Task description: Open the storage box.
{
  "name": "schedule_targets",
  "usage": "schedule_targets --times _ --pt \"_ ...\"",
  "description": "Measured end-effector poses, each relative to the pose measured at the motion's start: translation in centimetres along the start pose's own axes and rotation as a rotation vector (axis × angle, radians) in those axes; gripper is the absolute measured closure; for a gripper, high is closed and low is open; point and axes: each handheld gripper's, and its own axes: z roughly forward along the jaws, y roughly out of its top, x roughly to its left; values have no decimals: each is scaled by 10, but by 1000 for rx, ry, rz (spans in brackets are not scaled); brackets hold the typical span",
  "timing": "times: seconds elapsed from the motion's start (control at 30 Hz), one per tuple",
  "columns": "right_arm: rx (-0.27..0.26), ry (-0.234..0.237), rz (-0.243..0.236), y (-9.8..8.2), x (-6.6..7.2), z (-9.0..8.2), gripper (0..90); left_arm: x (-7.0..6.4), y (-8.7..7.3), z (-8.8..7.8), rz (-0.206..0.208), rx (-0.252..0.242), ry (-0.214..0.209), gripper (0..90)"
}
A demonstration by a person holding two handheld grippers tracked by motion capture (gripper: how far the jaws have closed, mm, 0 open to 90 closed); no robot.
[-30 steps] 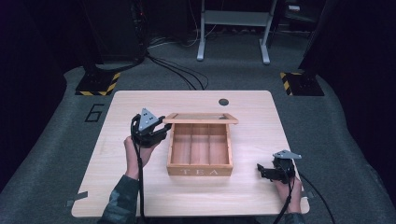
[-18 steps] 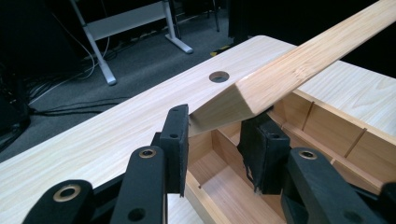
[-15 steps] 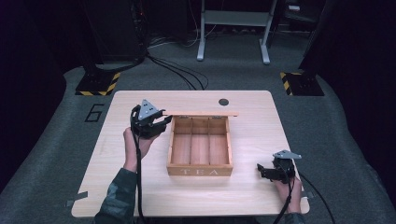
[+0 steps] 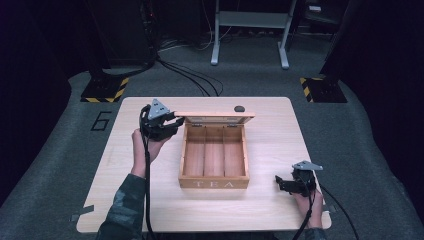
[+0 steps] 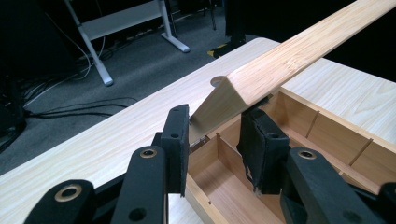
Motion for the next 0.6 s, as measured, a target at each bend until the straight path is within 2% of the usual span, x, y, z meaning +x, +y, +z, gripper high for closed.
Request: schedule_targets --times 0.27,0.3,0.43,0.47,0.6 --pt "-1 0 -3 0 0 0 131 7 9 4 -2 4 -11 637" --pt "3 4 -7 0 -1 0 131 9 10 5 10 6 -10 637" --pt "2 3 -8 0 -1 0 131 11 13 6 1 12 -18 638" --pt "2 3 -8 0 -1 0 131 12 14 7 11 10 -14 639" --pt "1 3 -9 0 -1 0 131 15 18 9 1 16 -18 640"
